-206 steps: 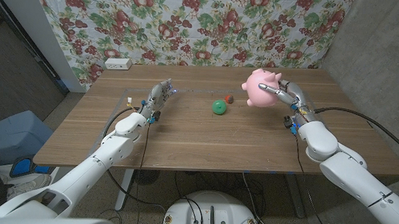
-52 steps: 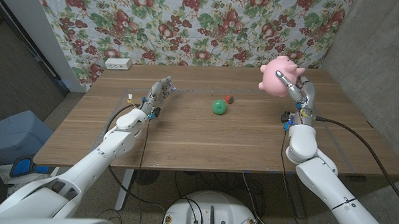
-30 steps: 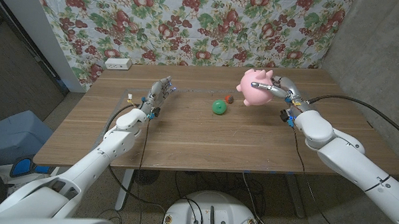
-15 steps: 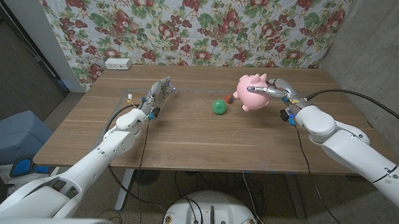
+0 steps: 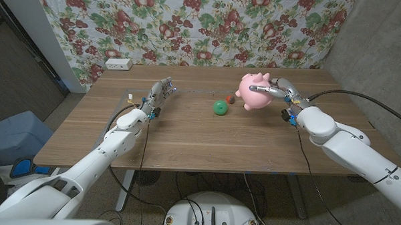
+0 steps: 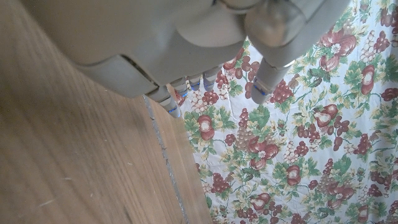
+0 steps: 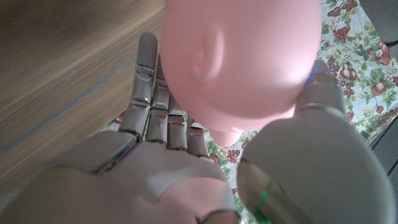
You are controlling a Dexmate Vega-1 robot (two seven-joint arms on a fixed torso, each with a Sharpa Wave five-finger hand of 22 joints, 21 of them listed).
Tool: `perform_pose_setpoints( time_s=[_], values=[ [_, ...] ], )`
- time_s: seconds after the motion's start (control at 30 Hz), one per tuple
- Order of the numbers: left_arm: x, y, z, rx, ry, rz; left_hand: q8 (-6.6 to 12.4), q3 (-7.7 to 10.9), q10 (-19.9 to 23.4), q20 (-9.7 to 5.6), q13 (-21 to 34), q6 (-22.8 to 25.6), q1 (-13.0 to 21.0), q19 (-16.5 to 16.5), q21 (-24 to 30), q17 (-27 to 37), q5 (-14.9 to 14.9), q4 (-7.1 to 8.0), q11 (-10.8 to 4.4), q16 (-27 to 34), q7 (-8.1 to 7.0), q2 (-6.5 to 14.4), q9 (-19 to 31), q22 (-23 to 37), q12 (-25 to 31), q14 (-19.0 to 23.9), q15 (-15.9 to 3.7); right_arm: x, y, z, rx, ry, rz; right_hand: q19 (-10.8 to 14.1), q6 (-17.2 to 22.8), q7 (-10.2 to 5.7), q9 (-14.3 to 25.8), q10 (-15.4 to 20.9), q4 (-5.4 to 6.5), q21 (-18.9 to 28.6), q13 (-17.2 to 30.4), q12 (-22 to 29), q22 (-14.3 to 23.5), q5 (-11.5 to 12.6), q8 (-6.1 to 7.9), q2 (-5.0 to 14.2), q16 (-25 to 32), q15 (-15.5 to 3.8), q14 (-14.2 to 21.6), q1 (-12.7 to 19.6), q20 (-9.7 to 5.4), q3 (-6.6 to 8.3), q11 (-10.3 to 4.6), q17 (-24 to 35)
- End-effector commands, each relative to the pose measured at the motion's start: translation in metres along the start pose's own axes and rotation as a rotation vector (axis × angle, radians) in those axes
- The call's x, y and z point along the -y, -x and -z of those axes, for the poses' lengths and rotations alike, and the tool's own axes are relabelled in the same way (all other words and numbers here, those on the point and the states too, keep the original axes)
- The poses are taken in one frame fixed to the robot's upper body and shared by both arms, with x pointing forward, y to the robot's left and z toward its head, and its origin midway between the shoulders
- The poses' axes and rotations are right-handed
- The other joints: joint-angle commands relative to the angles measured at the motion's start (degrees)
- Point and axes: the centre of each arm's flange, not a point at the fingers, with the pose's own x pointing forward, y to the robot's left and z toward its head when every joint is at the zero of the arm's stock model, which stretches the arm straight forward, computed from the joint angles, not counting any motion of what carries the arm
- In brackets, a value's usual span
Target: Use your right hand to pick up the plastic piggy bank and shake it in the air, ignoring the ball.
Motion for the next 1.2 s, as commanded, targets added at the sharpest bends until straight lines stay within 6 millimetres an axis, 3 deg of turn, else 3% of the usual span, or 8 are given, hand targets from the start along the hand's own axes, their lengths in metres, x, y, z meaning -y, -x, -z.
perform_pose_setpoints(
  time_s=[0.03,0.77,1.2],
  values=[
    [-0.002,0.0,0.0,0.002,0.004,-0.002,-0.01,-0.27,-0.34,-0.19,0.2,0.41,0.51,0.44,-0.36,0.11,-0.13,-0.13,0.23,-0.07,-0.01,3.72,0.22,0.17,-0.05,-0.2,0.07,0.001,0.011,0.008,0.083,-0.126,0.236,-6.5,25.57,-6.02,12.61,18.9,0.29,0.27,17.11,3.2,0.04,8.22,0.17,16.13,6.78,-25.8,17.91,6.3,-7.03,17.13,-18.61,35.43],
    [-0.003,-0.001,-0.001,0.007,0.0,0.0,-0.01,-0.35,-0.36,-0.12,0.2,0.44,0.64,0.61,-0.75,0.11,-0.13,-0.18,0.19,-0.09,-0.1,3.74,0.23,0.18,-0.05,-0.19,0.08,-0.005,0.028,0.026,0.131,-0.417,0.641,-5.78,25.61,-6.76,12.17,19.07,0.15,0.63,16.8,2.83,0.0,7.98,-0.09,15.99,5.84,-26.0,18.21,6.28,-8.14,17.38,-19.27,34.98],
    [-0.004,-0.005,-0.002,0.008,0.0,0.003,0.03,-0.4,-0.34,-0.1,0.2,0.58,0.71,0.71,-0.95,0.1,-0.13,-0.2,0.18,-0.08,-0.13,3.75,0.23,0.19,-0.04,-0.16,0.08,-0.008,0.029,0.027,0.132,-0.451,0.709,-5.52,25.59,-6.8,12.05,19.16,0.23,0.82,16.66,2.62,0.0,7.82,-0.2,15.91,5.29,-25.97,18.65,6.06,-8.36,17.28,-19.54,34.61]
  ],
)
